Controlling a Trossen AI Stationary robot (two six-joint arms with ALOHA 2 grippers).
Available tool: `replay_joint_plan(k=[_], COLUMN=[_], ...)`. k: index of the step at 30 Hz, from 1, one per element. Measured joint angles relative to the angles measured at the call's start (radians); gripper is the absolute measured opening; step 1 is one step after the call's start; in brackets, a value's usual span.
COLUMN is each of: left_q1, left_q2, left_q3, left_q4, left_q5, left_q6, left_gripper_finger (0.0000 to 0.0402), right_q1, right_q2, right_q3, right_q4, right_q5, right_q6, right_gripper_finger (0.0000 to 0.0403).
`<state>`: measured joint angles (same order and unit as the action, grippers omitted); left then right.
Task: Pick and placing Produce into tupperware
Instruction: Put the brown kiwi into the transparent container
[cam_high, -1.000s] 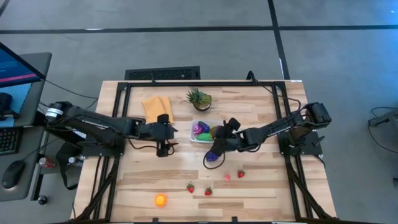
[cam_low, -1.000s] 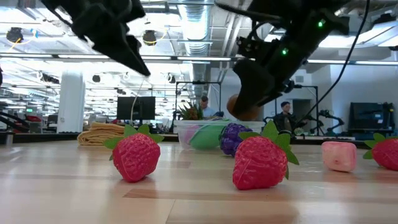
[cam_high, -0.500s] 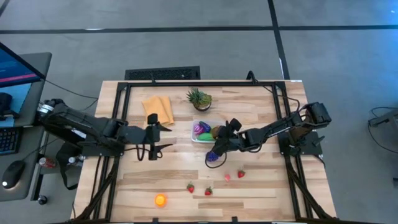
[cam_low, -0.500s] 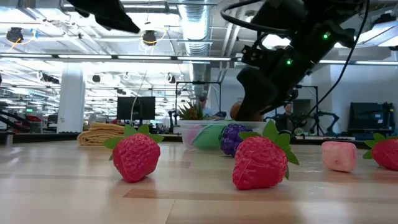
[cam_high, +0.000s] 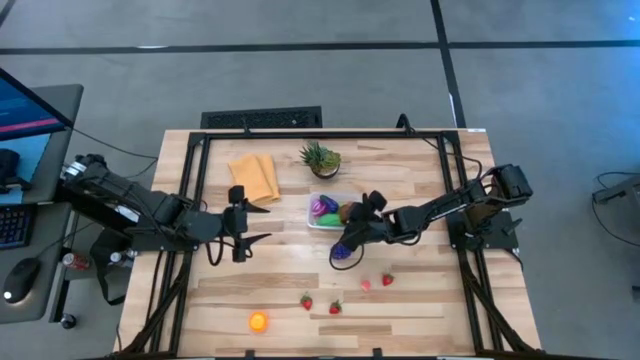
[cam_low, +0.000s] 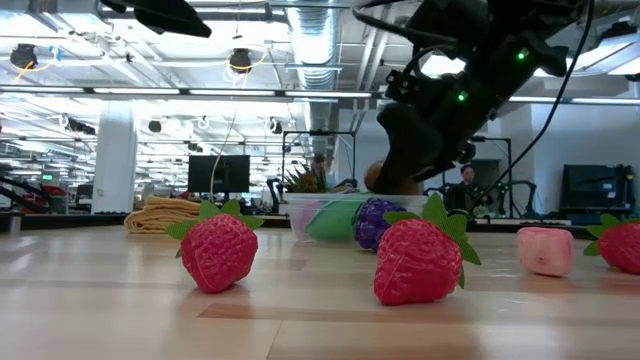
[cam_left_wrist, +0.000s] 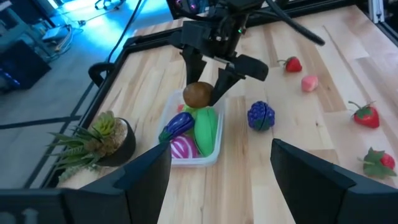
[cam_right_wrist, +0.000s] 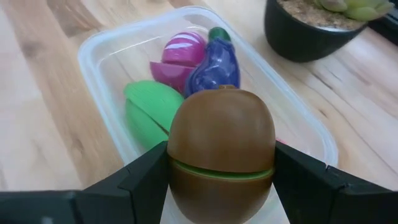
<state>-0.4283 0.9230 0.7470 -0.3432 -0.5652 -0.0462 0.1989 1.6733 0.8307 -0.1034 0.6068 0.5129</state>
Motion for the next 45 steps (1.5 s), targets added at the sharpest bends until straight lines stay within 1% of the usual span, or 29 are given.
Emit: replay_joint_plan(k=[6,10,13,17,25,30,35,38,42,45], left_q1=[-0.010,-0.012,-0.012,-0.012,-0.012,-0.012,-0.012,-0.012,-0.012,-0.012], left_q2=[0.000,0.000,0.000,0.000,0.000,0.000,0.000,0.000,0.000,0.000], left_q3=[0.000,0.000,0.000,0.000,0.000,0.000,0.000,0.000,0.000,0.000], left_q4=[-0.008,-0.014,-0.018,-0.018,-0.018,-0.018,-0.024,-0.042,-0.055,-0.055], left_q5=[0.000,0.000,-0.001,-0.005,-0.005,-0.005,-0.005,-0.012,-0.020,-0.020], left_q6=[-0.008,-0.017,-0.019,-0.019,-0.019,-0.019,-0.022,-0.036,-0.045,-0.045], left_gripper_finger=[0.0265,0.0265,0.0265,0.0265,0.0265,0.0265,0.0265,0.0265,0.0265,0.0265], right_q1=[0.000,0.000,-0.001,-0.005,-0.005,-0.012,-0.012,-0.012,-0.012,-0.013], right_q2=[0.000,0.000,0.000,0.000,0.000,0.000,0.000,0.000,0.000,0.000], right_q3=[0.000,0.000,0.000,0.000,0.000,0.020,0.057,0.077,0.092,0.092], right_q4=[0.065,0.062,0.051,0.050,0.051,0.051,0.051,0.029,-0.025,-0.026], right_q5=[-0.008,-0.009,-0.036,-0.053,-0.032,-0.030,-0.030,-0.030,-0.030,-0.030], right_q6=[-0.067,-0.077,-0.077,-0.077,-0.103,-0.150,-0.212,-0.233,-0.233,-0.233], right_gripper_finger=[0.0245,0.0245,0.0252,0.0284,0.0354,0.0376,0.0379,0.0373,0.0355,0.0331])
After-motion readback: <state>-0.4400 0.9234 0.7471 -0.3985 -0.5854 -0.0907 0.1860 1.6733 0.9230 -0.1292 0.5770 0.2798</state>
